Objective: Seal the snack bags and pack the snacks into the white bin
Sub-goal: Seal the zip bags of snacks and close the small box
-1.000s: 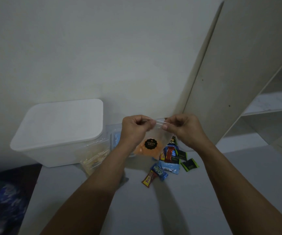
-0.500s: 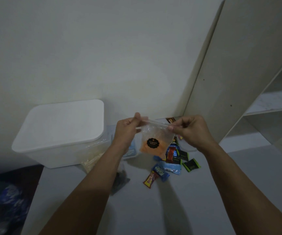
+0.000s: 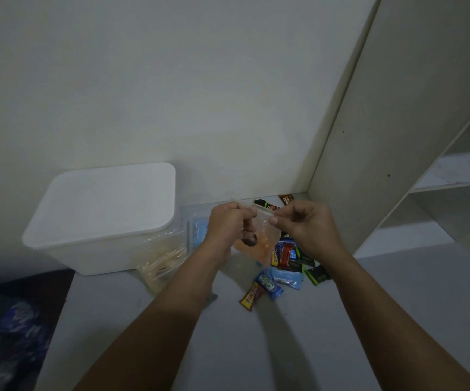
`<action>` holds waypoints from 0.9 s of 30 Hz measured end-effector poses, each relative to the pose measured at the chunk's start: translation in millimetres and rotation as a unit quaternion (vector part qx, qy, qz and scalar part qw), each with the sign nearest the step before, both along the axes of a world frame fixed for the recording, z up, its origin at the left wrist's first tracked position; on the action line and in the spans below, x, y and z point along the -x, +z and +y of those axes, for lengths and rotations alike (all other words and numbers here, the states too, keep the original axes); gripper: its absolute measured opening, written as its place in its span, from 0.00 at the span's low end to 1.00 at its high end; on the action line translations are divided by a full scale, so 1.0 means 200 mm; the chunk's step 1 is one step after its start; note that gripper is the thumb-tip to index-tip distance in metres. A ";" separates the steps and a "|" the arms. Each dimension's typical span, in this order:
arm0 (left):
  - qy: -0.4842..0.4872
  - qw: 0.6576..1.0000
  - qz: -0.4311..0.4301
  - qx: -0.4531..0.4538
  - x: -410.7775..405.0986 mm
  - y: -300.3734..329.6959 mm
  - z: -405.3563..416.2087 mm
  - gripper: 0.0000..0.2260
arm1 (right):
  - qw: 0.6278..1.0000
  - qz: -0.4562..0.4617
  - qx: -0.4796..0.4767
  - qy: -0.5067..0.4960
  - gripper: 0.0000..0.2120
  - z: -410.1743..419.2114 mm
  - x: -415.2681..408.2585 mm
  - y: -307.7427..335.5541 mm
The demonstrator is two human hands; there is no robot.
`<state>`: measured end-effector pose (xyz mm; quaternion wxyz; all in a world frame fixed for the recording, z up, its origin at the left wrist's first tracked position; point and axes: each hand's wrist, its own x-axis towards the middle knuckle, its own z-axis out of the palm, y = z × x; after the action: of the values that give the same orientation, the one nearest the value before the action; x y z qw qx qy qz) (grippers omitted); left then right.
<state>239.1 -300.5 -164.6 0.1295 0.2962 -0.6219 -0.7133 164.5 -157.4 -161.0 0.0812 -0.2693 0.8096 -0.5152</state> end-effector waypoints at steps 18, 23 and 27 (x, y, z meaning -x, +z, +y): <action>0.042 0.999 -0.010 0.026 -0.10 -0.09 0.04 0.05 | 0.990 -0.010 -0.080 0.113 0.05 -0.09 0.01 -0.07; 0.130 0.989 -0.022 0.062 -0.14 -0.15 0.03 0.03 | 0.984 0.012 -0.113 0.137 0.06 -0.12 0.00 -0.07; 0.129 0.982 -0.036 0.130 -0.23 -0.23 0.00 0.15 | 0.970 -0.017 -0.124 0.209 0.08 -0.13 0.00 -0.05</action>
<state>285.5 -299.6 -209.6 0.2353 0.3795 -0.6705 -0.5925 164.5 -182.6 -172.0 0.2333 -0.4121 0.7913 -0.3868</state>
